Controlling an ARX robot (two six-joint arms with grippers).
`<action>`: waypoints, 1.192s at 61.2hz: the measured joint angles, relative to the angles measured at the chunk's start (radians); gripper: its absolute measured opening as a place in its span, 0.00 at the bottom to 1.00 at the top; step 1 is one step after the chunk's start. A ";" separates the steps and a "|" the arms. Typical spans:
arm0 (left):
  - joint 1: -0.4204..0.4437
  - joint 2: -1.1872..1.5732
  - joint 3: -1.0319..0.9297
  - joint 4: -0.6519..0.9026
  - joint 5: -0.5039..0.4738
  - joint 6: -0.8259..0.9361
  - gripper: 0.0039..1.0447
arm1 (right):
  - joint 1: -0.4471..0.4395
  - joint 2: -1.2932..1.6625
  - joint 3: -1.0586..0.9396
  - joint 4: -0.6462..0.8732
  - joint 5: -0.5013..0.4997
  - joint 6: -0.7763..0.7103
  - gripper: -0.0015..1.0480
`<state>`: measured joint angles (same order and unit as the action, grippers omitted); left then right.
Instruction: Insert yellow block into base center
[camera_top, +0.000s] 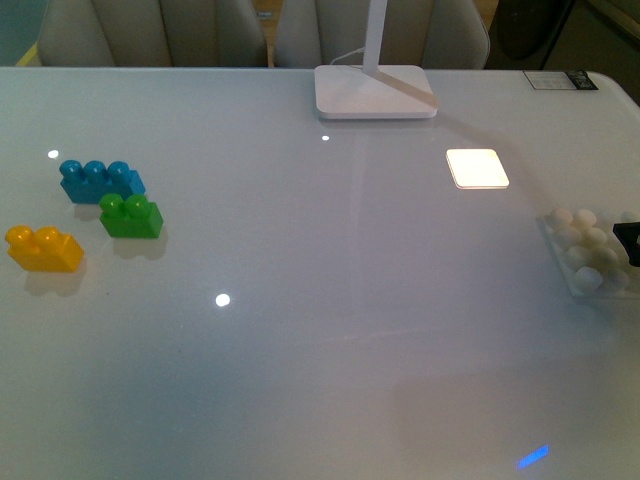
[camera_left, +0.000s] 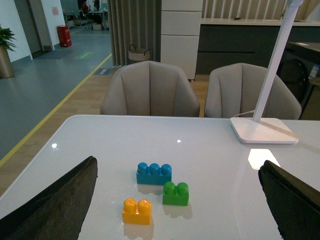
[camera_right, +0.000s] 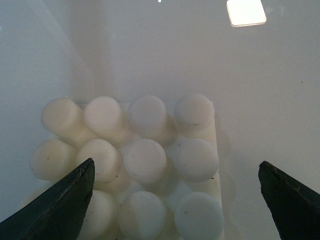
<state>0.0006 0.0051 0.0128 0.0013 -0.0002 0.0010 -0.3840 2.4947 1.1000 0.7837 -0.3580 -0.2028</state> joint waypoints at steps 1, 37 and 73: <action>0.000 0.000 0.000 0.000 0.000 0.000 0.93 | 0.001 0.002 -0.002 0.003 0.001 0.000 0.92; 0.000 0.000 0.000 0.000 0.000 0.000 0.93 | 0.045 0.062 -0.034 0.103 0.029 0.055 0.92; 0.000 0.000 0.000 0.000 0.000 0.000 0.93 | 0.303 0.110 -0.072 0.190 0.104 0.161 0.92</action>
<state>0.0006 0.0051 0.0128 0.0013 -0.0002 0.0010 -0.0807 2.6045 1.0275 0.9733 -0.2539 -0.0414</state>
